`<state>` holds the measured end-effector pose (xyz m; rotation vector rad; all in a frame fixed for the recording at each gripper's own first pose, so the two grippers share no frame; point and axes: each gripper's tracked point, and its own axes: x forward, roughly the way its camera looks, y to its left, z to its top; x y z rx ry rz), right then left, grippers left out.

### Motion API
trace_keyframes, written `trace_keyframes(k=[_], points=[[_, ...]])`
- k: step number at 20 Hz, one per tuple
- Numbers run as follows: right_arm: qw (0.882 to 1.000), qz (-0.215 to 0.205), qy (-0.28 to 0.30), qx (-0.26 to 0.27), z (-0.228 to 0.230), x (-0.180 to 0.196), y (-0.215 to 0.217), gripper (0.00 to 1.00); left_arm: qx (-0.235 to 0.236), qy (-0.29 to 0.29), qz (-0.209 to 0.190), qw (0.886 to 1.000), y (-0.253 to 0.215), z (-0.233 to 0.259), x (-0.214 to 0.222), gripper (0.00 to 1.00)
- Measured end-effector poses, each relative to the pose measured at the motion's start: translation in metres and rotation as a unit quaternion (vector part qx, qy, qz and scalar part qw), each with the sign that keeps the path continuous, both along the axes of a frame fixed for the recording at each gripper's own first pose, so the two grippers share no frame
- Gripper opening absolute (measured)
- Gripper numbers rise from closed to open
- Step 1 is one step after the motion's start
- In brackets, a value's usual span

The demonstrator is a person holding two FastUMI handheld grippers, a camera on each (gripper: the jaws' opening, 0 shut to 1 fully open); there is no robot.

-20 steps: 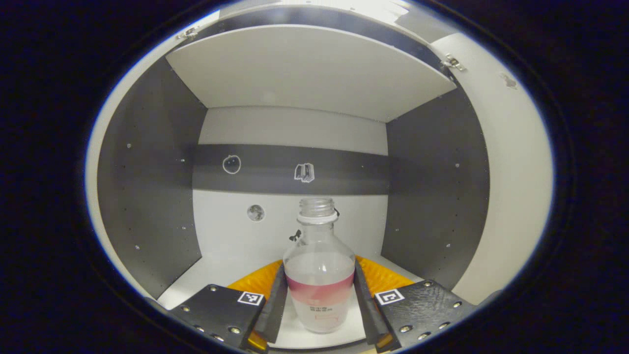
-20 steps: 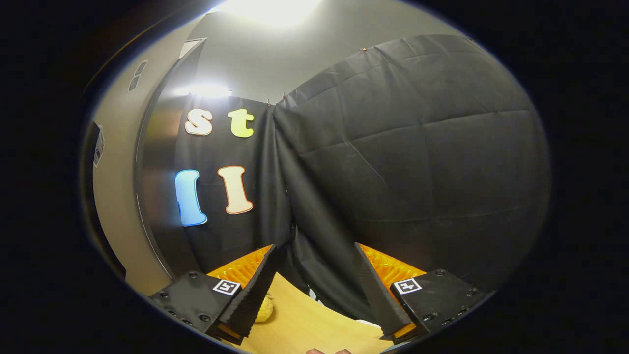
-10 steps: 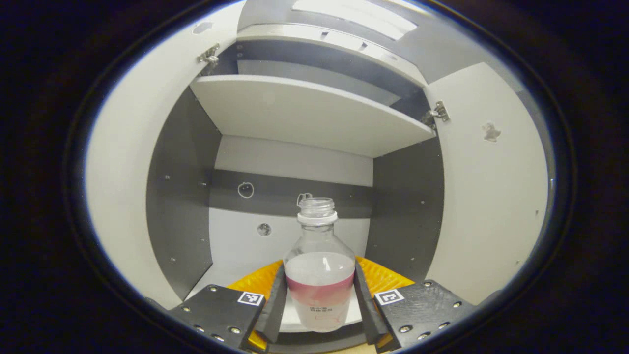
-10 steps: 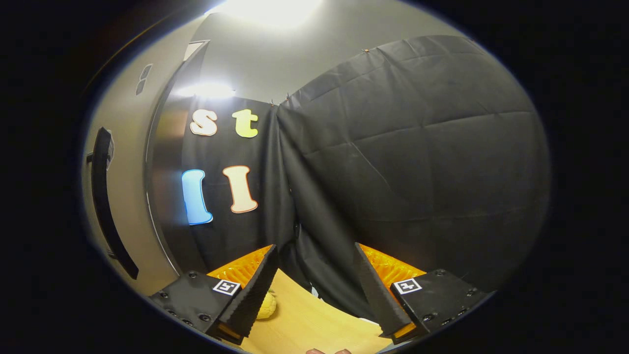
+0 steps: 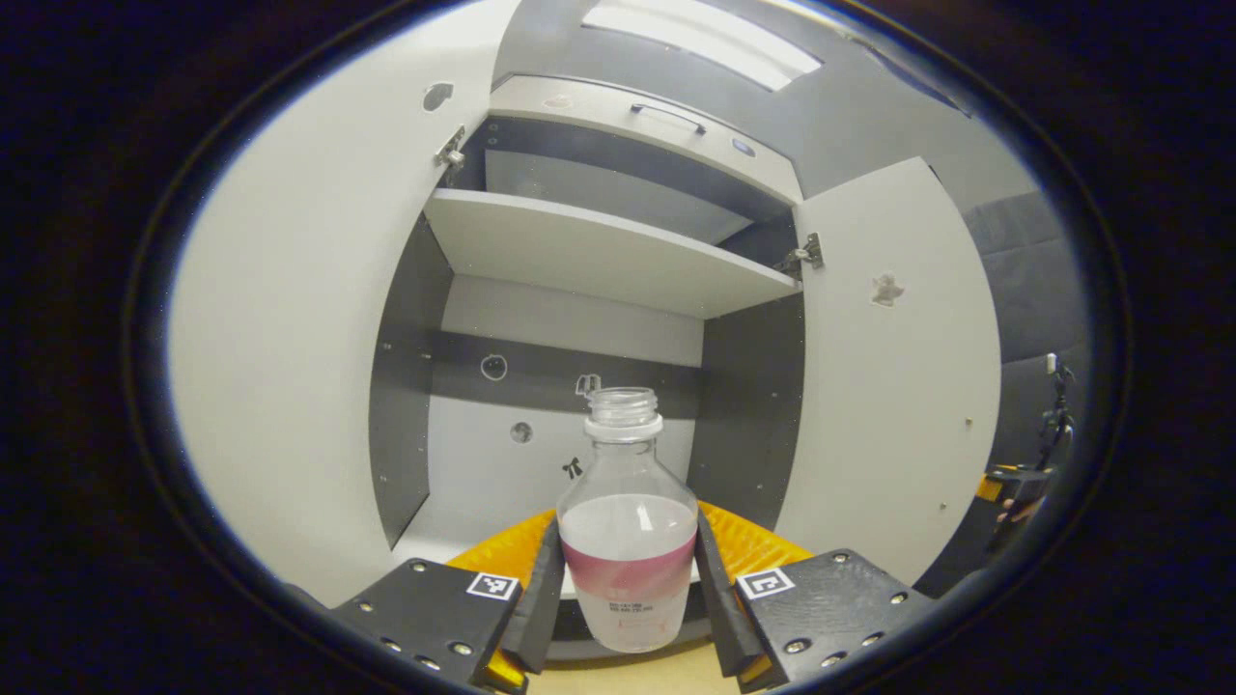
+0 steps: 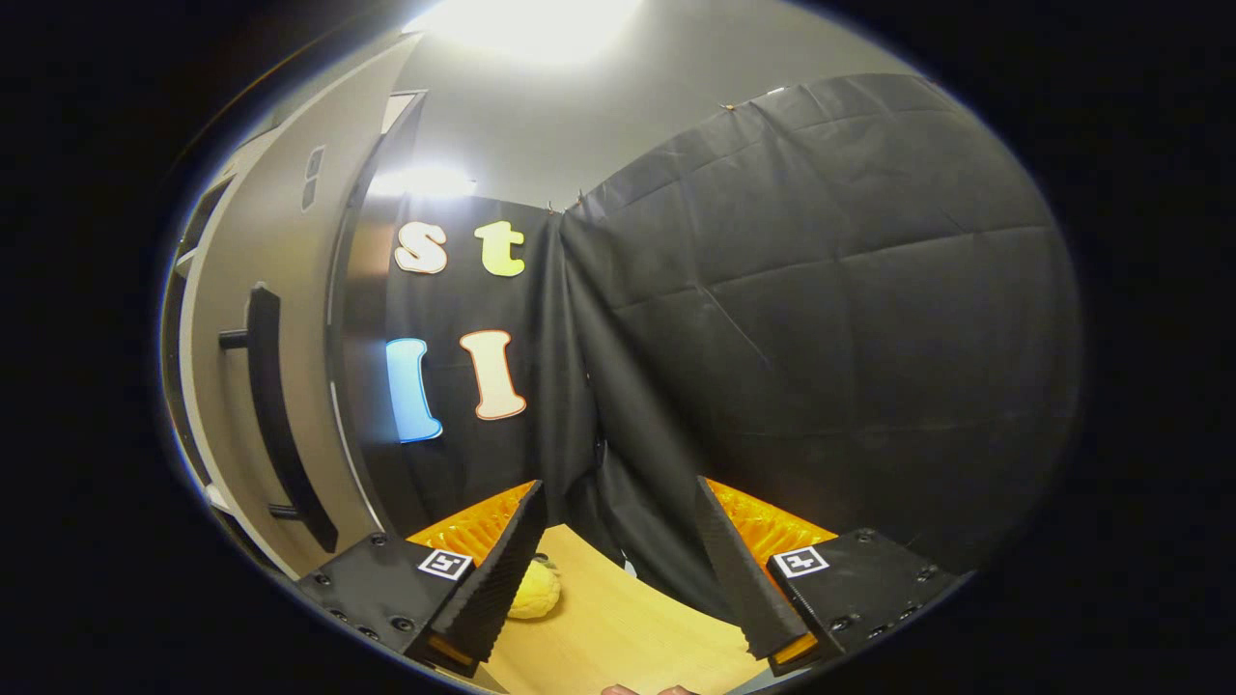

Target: Grasp the bottle in the cabinet with the left hand and place it on the coaster, then close the right door with the right hand and the left door with the left hand.

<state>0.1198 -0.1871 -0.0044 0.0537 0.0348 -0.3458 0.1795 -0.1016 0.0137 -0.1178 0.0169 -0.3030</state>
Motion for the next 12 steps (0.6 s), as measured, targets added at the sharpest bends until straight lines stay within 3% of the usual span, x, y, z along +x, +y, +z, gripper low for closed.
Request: trace_keyframes(k=[12], points=[[1.0, 0.015, 0.002, -0.006, 0.011, -0.06, 0.028, 0.94, 0.012, 0.072, -0.075, 0.995, -0.027, -0.144, -0.102, 0.67]])
